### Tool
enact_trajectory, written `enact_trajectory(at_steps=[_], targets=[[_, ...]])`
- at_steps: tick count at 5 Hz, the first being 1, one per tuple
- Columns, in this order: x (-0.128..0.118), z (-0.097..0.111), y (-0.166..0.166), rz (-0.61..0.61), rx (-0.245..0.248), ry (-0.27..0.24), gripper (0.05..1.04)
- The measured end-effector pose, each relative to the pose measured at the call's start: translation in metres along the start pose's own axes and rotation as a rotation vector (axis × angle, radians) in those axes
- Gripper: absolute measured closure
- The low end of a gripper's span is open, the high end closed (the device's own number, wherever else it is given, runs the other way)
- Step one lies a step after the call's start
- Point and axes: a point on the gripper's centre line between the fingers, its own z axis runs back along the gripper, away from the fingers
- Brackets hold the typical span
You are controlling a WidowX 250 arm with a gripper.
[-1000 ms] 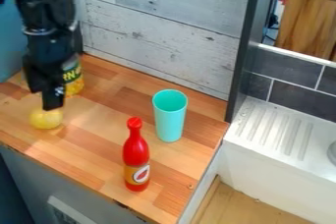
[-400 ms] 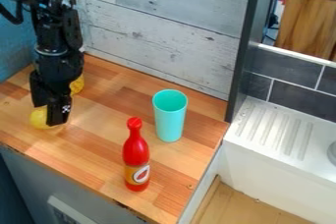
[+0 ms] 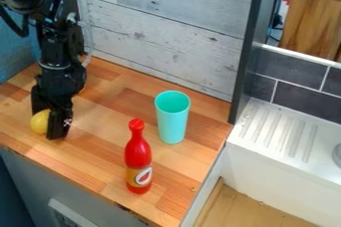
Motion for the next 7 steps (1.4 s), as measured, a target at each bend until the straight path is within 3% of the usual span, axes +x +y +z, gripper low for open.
enact_trajectory(at_steps=[1,2,3,4,5,6,7], targets=[[-0.001,0.000,0.003,0.039,-0.038,-0.053,0.357],[-0.006,0.014,0.001,0.087,-0.063,-0.120,0.363],[-0.009,0.049,-0.007,0.136,-0.073,-0.208,0.363],[0.002,0.064,-0.027,0.191,-0.172,-0.261,0.363],[0.036,0.068,-0.042,0.248,-0.207,-0.304,0.363],[0.055,0.050,-0.055,0.314,-0.247,-0.275,0.363],[0.074,0.037,-0.063,0.350,-0.241,-0.259,0.363]])
